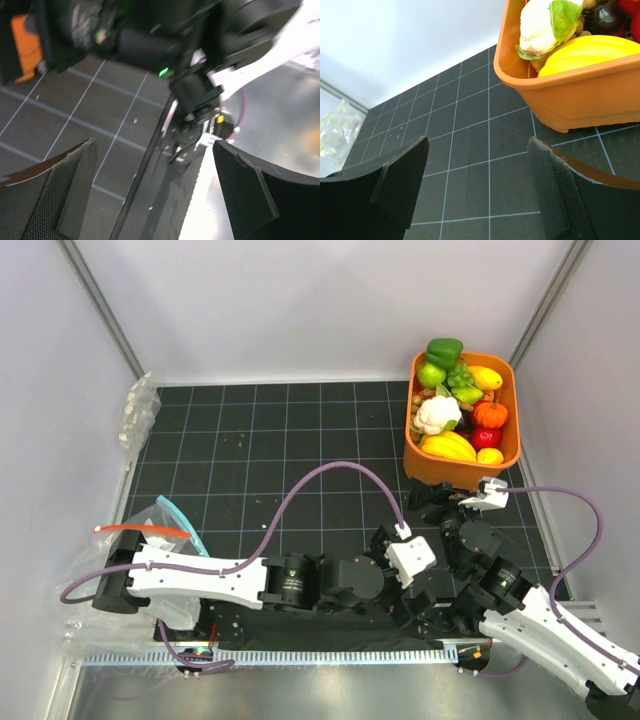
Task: Place the food in the zip-top bag and seal the zipper
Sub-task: Reset both arms
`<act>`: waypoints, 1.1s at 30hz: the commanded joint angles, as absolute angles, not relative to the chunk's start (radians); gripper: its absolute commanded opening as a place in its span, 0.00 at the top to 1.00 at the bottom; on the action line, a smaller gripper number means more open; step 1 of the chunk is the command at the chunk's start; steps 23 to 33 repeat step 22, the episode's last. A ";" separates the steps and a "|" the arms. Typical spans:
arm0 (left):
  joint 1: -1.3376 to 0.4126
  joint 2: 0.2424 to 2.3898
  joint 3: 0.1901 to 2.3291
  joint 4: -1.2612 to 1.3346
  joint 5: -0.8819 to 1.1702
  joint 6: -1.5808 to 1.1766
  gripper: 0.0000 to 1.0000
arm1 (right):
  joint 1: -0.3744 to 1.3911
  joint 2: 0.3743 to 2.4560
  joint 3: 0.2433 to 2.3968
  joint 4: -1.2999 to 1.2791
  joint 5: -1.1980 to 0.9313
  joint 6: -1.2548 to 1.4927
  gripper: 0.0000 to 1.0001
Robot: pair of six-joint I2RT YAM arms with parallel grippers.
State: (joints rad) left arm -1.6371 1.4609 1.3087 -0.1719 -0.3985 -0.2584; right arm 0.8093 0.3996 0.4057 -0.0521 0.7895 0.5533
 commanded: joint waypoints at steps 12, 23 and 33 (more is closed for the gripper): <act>-1.125 1.195 0.884 -0.055 -0.543 -0.506 0.00 | 0.805 0.489 0.429 0.021 0.746 0.512 0.00; -0.581 1.109 0.614 0.085 -0.149 -0.606 0.00 | 0.807 0.505 0.429 0.075 0.726 0.536 0.00; -0.581 1.109 0.614 0.085 -0.149 -0.606 0.00 | 0.807 0.505 0.429 0.075 0.726 0.536 0.00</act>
